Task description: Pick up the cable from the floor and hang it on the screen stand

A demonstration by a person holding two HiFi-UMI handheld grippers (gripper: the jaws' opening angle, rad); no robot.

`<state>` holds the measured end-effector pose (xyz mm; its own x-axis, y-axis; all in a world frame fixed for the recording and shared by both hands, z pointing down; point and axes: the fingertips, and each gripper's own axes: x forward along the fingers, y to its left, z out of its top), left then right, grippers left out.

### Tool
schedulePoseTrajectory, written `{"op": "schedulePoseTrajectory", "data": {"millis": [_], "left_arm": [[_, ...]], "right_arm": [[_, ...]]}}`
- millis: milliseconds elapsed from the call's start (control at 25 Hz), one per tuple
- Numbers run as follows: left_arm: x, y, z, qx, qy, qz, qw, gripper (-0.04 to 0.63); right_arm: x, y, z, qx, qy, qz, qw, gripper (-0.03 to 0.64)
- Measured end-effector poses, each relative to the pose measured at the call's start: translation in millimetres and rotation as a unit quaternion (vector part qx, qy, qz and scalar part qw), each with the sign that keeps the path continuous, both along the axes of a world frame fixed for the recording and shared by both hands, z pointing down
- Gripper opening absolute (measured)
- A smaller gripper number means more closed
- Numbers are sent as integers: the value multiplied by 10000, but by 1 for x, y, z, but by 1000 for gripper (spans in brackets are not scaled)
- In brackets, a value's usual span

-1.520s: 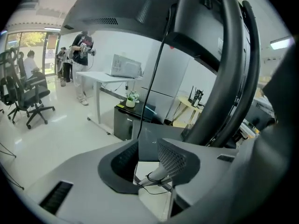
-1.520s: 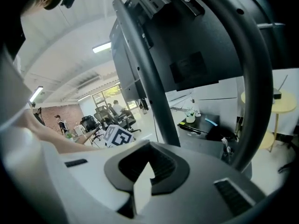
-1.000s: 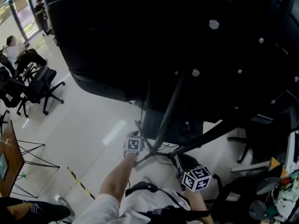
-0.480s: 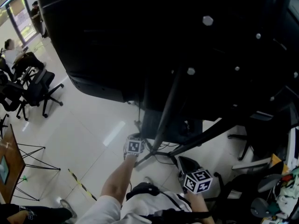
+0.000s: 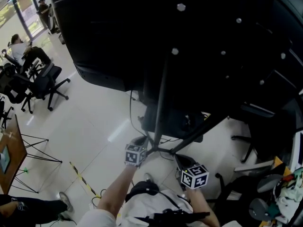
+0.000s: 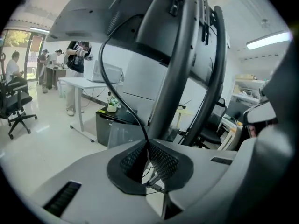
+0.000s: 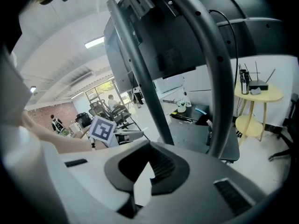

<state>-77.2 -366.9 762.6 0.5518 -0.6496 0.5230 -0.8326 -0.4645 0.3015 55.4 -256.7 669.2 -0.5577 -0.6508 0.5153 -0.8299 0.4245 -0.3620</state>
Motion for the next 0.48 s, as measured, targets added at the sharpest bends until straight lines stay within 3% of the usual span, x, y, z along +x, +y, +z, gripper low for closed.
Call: {"op": "schedulePoseTrajectory", "data": {"millis": [200,480], "left_arm": [[34,44,-61,311,360,147,9988,14],[96,94,-145,570,646,628,9943,14]], "right_arm": [[17,27,-6,21,-20,-110,9999,9],[65,67,2,54,13,109,9999,11]]}}
